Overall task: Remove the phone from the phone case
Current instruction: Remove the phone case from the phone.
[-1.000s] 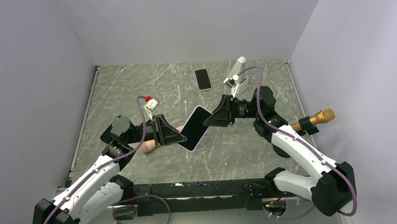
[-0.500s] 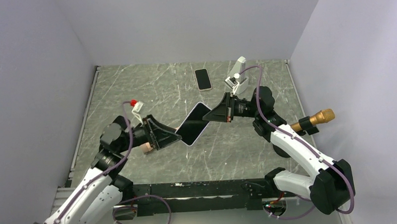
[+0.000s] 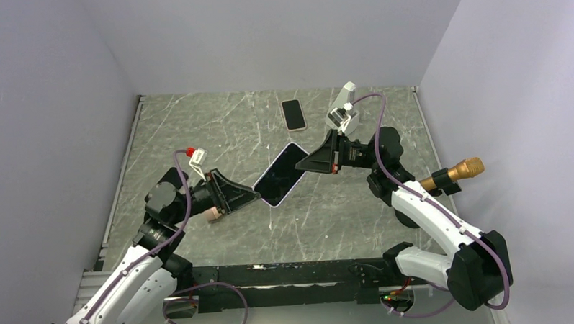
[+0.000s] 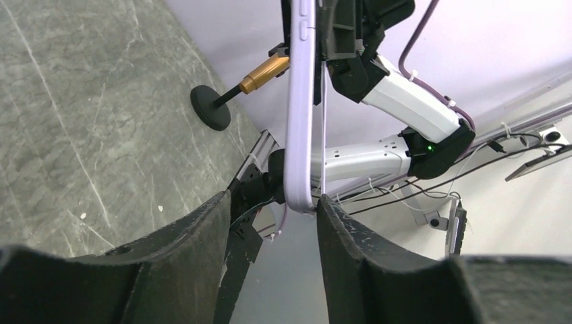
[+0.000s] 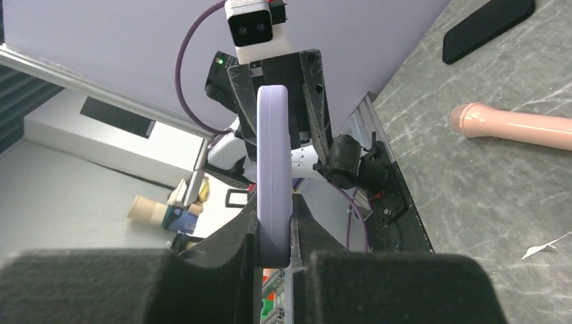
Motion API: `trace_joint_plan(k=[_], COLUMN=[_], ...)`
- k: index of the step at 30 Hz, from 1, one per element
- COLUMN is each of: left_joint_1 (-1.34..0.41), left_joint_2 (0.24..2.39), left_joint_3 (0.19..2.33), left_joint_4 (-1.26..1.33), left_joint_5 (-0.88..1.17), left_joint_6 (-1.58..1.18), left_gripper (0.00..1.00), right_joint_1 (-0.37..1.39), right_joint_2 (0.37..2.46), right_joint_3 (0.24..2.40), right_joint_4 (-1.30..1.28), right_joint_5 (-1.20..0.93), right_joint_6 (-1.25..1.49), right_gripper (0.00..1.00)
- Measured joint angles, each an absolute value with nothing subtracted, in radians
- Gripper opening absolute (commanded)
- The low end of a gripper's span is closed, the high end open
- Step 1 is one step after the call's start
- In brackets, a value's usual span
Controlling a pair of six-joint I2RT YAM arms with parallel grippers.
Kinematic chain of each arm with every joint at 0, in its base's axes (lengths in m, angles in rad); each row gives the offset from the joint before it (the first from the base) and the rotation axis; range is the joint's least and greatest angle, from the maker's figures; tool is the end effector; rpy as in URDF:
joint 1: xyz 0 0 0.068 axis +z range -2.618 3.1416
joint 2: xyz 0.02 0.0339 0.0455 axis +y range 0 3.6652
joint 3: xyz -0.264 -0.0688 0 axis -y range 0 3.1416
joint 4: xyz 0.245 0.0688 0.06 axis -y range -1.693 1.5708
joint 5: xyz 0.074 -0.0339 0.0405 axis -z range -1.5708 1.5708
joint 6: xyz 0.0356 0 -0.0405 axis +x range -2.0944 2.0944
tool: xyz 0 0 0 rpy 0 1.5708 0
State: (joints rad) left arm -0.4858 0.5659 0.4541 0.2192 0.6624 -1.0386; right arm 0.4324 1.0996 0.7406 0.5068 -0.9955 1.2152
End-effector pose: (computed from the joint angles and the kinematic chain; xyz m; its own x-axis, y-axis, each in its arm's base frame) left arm 0.1214 -0.0888 0.2983 -0.7351 -0.3802 -0.5613 0.5429 0.1658 -0.8233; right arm 0.2081 0.1289 0.3326 -0.8735 0.1586 -0.4602 -0.4671 -0.0069 0.8842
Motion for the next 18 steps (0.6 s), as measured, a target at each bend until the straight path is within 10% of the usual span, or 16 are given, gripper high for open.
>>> trace_joint_plan(k=[11,18], left_joint_1=[-0.478,-0.455], left_joint_2=[0.583,0.643], left_joint_3=[0.455,0.455], left_joint_4=[0.351,0.448], left_joint_5=[0.741,0.850], left_joint_6=[-1.050,-1.068], left_gripper=[0.07,0.00], right_joint_1=[0.431,0.421], right_joint_2=[1.100,1.110], right_joint_3=[0.741,0.741], right_joint_4=[0.534,0.594], right_joint_5=[-1.029,-1.066], right_joint_6=[1.242,1.247], right_gripper=[0.00,0.00])
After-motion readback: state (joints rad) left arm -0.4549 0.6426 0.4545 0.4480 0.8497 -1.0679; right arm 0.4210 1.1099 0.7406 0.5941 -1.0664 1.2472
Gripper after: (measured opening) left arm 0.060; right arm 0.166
